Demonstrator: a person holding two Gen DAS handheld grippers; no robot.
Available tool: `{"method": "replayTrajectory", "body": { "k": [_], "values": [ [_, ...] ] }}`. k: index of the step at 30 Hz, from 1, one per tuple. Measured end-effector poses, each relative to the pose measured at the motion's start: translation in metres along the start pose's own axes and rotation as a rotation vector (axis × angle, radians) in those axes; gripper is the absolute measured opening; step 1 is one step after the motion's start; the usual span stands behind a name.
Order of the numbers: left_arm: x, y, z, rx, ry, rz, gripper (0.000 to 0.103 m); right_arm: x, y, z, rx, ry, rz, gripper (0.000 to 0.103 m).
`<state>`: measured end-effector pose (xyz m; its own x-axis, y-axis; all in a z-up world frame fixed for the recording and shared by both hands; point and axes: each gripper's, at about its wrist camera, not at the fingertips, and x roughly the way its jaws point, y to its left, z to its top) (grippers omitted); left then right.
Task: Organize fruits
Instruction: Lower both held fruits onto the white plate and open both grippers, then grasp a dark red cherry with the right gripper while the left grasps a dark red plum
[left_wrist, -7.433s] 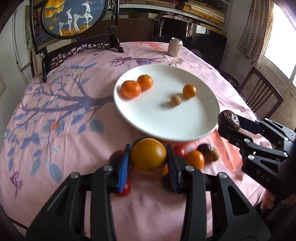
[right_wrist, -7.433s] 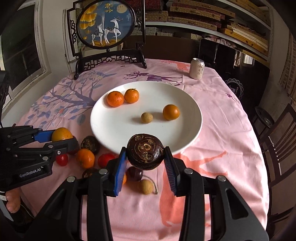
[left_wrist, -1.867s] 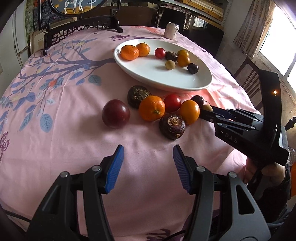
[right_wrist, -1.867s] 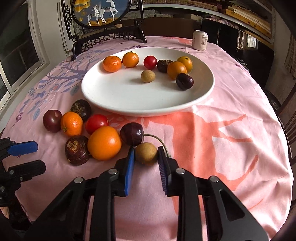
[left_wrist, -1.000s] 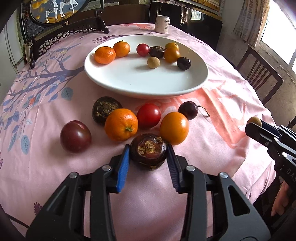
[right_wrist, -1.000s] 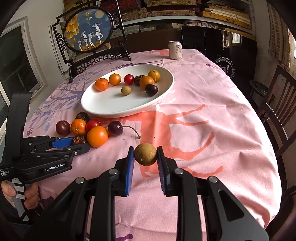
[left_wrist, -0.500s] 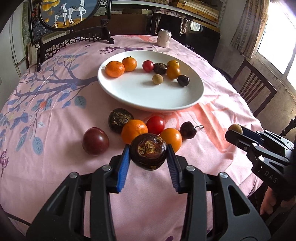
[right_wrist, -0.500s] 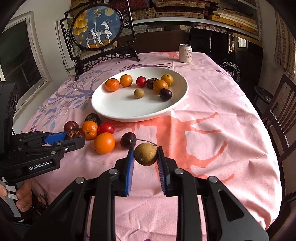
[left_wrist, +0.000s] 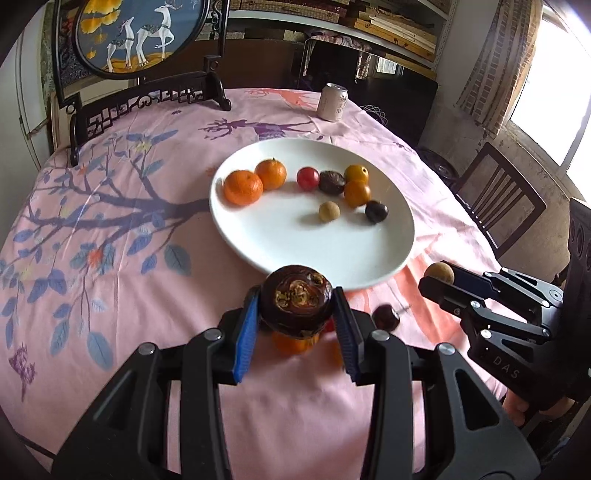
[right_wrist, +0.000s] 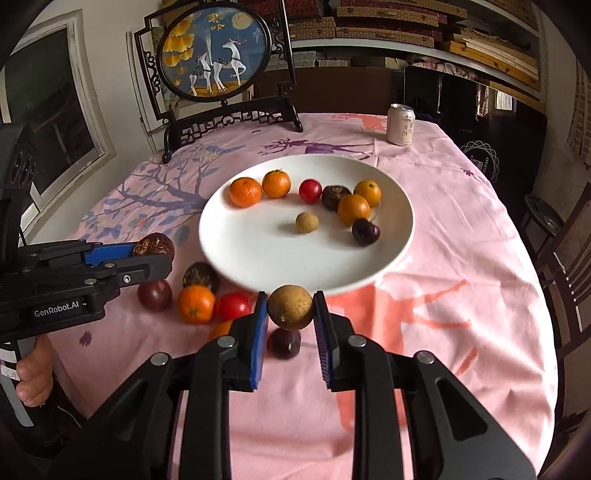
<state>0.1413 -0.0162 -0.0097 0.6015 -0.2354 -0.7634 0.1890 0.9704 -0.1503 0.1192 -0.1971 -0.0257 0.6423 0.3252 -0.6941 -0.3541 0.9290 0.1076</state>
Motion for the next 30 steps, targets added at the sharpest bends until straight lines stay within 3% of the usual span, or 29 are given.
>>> {"method": "replayTrajectory", "body": {
  "k": [3,7,10,15,16,19,23,25,28,30],
  "values": [
    [0.033,-0.002,0.043,0.017,0.033,0.022,0.039,0.032,-0.006,0.034,-0.023,0.016,-0.018,0.025],
    [0.086,-0.003,0.081,0.012,0.108,0.057,0.04,0.089,-0.013,0.056,-0.041,0.117,-0.082,0.024],
    [0.109,-0.003,0.092,0.013,0.142,0.07,0.04,0.114,-0.023,0.058,-0.017,0.171,-0.079,0.024],
    [0.124,-0.007,0.103,0.014,0.158,0.056,0.04,0.123,-0.031,0.061,-0.021,0.168,-0.098,0.025],
    [0.126,-0.006,0.105,0.005,0.163,0.049,0.043,0.123,-0.03,0.061,-0.026,0.17,-0.098,0.032],
    [0.115,-0.002,0.107,-0.011,0.145,0.032,0.051,0.106,-0.028,0.06,-0.029,0.152,-0.098,0.046],
    [0.065,0.008,0.09,-0.025,0.054,0.028,0.057,0.051,-0.023,0.044,-0.05,0.069,-0.109,0.052],
    [0.033,0.014,0.07,-0.029,-0.006,0.039,0.068,0.022,-0.018,0.025,-0.049,0.032,-0.11,0.053],
    [-0.005,0.021,0.027,-0.03,-0.09,0.085,0.07,-0.009,-0.01,-0.008,-0.038,-0.003,-0.11,0.053],
    [-0.019,0.028,-0.001,-0.038,-0.105,0.1,0.072,-0.019,-0.006,-0.024,-0.017,-0.005,-0.104,0.053]
  ]
}}
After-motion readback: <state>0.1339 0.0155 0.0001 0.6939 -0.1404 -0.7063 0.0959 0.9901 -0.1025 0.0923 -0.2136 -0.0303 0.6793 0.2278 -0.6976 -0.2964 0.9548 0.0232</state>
